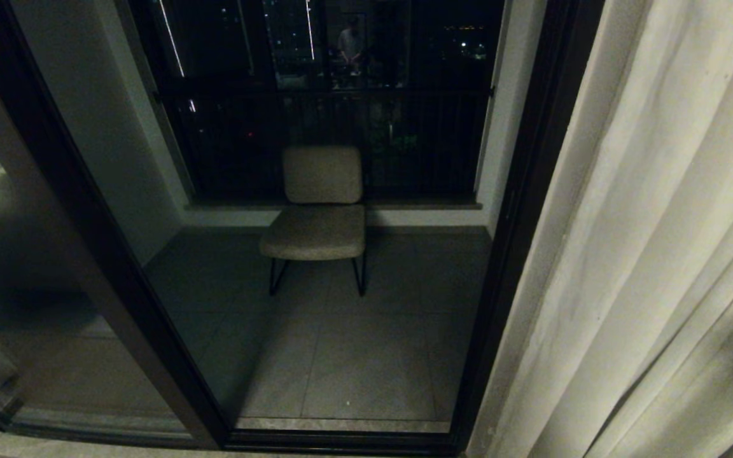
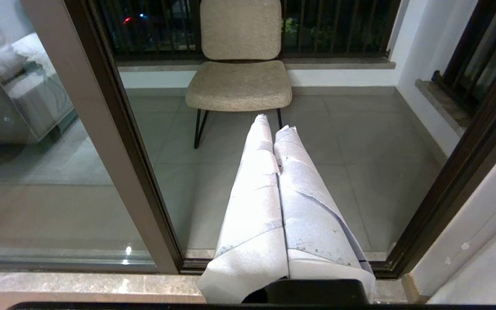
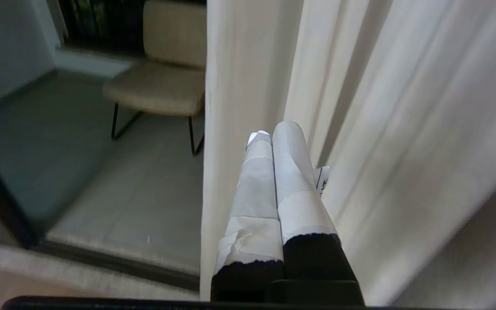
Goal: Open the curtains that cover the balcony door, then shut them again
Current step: Pull the inner curtains open on both sides
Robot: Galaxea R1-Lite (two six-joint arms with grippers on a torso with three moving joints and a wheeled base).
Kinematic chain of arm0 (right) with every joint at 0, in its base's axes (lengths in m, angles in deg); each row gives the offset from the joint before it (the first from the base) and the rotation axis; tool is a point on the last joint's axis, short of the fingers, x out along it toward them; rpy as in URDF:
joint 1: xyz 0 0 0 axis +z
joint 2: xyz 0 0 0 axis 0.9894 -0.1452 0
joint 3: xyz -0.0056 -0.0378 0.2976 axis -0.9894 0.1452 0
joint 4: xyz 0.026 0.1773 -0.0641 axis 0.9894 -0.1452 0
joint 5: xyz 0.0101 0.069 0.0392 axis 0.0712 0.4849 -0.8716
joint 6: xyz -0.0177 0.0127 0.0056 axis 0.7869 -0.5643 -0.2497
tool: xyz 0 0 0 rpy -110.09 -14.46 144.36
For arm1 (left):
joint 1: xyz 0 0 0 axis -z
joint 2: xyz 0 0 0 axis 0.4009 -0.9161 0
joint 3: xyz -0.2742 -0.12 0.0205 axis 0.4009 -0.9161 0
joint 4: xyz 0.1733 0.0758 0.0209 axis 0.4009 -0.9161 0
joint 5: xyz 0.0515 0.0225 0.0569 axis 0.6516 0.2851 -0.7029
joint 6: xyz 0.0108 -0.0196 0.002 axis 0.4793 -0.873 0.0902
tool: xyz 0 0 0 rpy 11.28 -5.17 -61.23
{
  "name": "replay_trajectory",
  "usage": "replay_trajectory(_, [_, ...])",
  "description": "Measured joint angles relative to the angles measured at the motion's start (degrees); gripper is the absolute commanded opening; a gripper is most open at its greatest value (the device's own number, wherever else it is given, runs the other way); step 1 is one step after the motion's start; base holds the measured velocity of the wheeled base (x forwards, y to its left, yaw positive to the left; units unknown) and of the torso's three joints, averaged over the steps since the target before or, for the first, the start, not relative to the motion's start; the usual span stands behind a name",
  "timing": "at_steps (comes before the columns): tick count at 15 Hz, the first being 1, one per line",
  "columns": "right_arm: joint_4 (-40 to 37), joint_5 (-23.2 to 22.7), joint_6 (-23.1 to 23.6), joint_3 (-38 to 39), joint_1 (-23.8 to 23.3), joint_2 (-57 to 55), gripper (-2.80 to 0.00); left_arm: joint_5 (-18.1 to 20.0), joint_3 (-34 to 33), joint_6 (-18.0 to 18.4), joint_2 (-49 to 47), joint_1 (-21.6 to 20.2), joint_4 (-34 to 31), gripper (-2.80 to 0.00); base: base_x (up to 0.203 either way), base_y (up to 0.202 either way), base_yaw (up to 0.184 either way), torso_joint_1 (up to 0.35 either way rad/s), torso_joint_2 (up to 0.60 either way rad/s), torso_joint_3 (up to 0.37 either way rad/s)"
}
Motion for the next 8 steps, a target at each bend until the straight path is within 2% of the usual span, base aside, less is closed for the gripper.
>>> replay_trajectory(4, [-14.07, 0.06, 0.41, 0.53, -0.25, 8.89, -2.8, 0.02, 0.0, 0.0, 0.0, 0.0, 0.0, -2.8, 0.0, 0.0, 0.0, 0.0, 0.0, 0.0])
replay_trajectory(8, [-19.19, 0.05, 0.3, 0.58, -0.96, 11.62, -2.8, 0.05, 0.0, 0.0, 0.0, 0.01, 0.0, -2.8, 0.0, 0.0, 0.0, 0.0, 0.0, 0.0])
